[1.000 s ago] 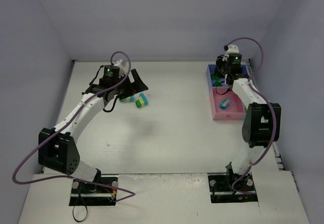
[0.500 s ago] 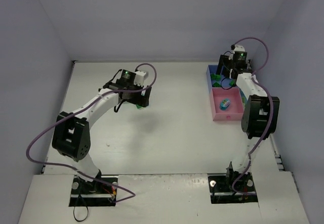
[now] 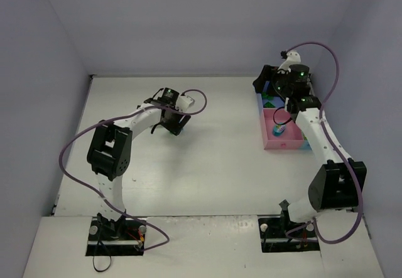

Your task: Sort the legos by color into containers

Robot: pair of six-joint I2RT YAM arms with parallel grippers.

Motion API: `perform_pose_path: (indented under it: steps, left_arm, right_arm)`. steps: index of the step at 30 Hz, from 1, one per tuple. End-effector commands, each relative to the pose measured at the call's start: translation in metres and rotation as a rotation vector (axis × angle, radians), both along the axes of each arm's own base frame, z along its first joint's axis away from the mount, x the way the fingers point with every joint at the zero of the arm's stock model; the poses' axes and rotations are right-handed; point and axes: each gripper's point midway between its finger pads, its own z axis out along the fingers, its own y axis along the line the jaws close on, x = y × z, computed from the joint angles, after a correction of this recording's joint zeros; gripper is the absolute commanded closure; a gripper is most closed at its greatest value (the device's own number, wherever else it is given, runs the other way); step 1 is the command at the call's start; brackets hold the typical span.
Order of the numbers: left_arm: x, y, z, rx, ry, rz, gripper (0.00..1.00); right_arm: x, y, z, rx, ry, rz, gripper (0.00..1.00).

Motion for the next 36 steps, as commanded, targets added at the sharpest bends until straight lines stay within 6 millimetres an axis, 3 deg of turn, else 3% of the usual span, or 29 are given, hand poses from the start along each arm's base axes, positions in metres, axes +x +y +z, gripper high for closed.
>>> perform_pose_path:
  steps: [1,7,10,11,14,18,20,24,27,28,29,31,32,36]
  left_arm:
    - [0.026,0.000,0.024,0.015,-0.095,-0.036,0.39]
    - [0.030,-0.001,0.005,0.021,-0.060,-0.045,0.40]
    - [0.028,0.000,-0.006,0.024,-0.032,-0.048,0.45]
    - [0.028,0.001,-0.006,0.028,-0.027,-0.049,0.51]
    - [0.027,-0.001,-0.005,0.018,-0.021,-0.054,0.53]
    - [0.020,-0.005,0.001,-0.014,-0.020,-0.064,0.75]
    - [0.016,-0.010,0.012,-0.041,-0.036,-0.073,0.82]
    - [0.011,-0.016,0.040,-0.087,-0.113,-0.092,0.85]
    - [0.004,-0.027,0.082,-0.135,-0.231,-0.129,0.85]
    - [-0.013,-0.035,0.098,-0.148,-0.314,-0.184,0.85]
    - [-0.012,-0.040,0.111,-0.166,-0.354,-0.194,0.85]
    - [-0.023,-0.044,0.113,-0.181,-0.374,-0.224,0.85]
    - [-0.027,-0.048,0.128,-0.206,-0.415,-0.239,0.85]
    - [-0.040,-0.054,0.146,-0.241,-0.473,-0.277,0.85]
  right_arm:
    - [-0.020,0.031,0.000,0.037,-0.012,0.093,0.30]
    - [-0.040,0.049,-0.016,0.050,0.026,0.148,0.29]
    - [-0.045,0.052,-0.022,0.054,0.040,0.164,0.29]
    - [-0.046,0.053,-0.024,0.054,0.045,0.166,0.29]
    - [-0.048,0.055,-0.024,0.055,0.046,0.178,0.29]
    - [-0.050,0.068,-0.021,0.069,0.045,0.234,0.28]
    - [-0.052,0.076,-0.022,0.081,0.057,0.264,0.28]
    - [-0.062,0.106,-0.016,0.168,0.099,0.387,0.28]
    - [-0.069,0.129,-0.013,0.245,0.149,0.448,0.23]
    - [-0.083,0.161,-0.010,0.329,0.215,0.547,0.17]
    - [-0.084,0.162,-0.010,0.344,0.225,0.541,0.17]
    - [-0.090,0.177,-0.011,0.375,0.262,0.577,0.16]
    - [-0.092,0.183,-0.010,0.394,0.278,0.586,0.16]
    - [-0.103,0.210,-0.001,0.414,0.293,0.655,0.15]
